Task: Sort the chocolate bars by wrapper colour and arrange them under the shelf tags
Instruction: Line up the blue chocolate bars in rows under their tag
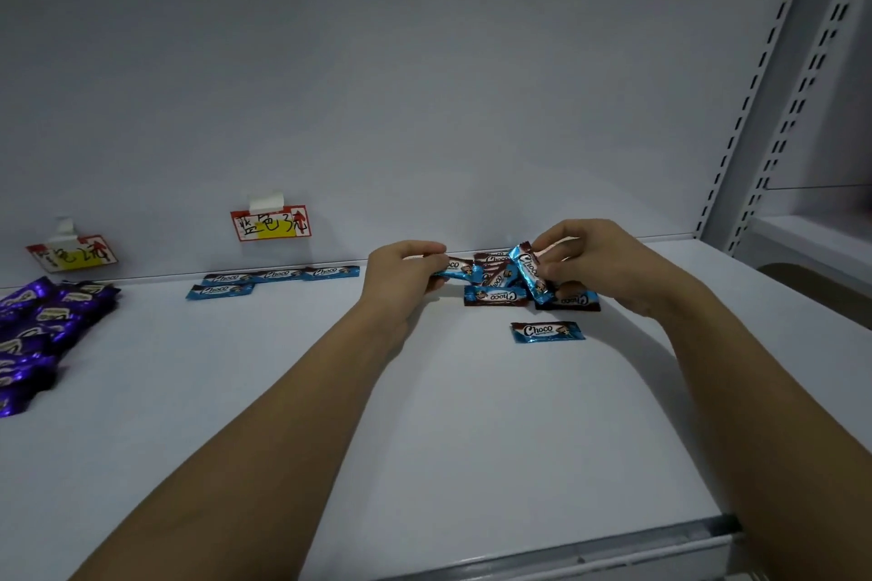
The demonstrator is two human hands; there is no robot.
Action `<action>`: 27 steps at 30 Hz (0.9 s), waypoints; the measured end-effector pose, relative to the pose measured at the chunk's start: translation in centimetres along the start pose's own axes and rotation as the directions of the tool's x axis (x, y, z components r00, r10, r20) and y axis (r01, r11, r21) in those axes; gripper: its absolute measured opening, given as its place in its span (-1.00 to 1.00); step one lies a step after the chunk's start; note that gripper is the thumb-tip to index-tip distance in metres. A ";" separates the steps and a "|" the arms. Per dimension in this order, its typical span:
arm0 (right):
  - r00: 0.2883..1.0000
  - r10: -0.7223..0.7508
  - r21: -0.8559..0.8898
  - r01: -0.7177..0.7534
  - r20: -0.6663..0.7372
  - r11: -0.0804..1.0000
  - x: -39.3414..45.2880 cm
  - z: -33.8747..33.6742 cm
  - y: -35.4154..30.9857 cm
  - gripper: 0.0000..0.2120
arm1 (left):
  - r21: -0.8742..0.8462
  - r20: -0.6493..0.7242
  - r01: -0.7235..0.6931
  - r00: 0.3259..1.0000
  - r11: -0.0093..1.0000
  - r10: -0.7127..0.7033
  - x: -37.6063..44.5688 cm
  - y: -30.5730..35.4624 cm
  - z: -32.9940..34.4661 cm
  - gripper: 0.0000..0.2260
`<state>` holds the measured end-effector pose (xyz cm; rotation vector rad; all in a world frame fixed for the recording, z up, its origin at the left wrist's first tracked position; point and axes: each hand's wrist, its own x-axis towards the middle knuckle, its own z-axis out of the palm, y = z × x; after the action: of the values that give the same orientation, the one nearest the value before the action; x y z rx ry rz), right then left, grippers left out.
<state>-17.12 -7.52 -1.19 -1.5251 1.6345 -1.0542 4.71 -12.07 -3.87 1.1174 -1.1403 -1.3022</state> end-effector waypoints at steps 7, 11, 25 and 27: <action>0.994 -0.046 0.053 0.051 -0.094 0.997 -0.8 2.1 -0.9 -0.84 | -0.006 0.056 0.038 0.998 0.999 -0.037 -1.3 0.5 -1.2 -0.83; 0.993 -0.091 0.013 0.092 -0.079 0.996 -0.9 4.1 -2.3 -0.84 | 0.222 0.075 -0.035 0.997 0.974 0.019 -1.4 1.6 -4.6 -0.77; 0.953 -0.144 -0.436 0.253 0.268 0.863 4.5 19.7 -9.9 -0.81 | 0.899 0.145 -0.195 0.978 0.393 0.153 0.3 3.9 -19.8 -0.80; 0.955 -0.146 -0.464 0.256 0.260 0.848 5.5 20.5 -9.7 -0.81 | 0.896 0.201 -0.240 0.970 0.374 0.139 1.1 3.6 -20.4 -0.81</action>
<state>4.89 -15.41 -1.67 -2.1058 1.6929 -0.5540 25.38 -13.97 -2.75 1.6323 -2.1292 -0.4190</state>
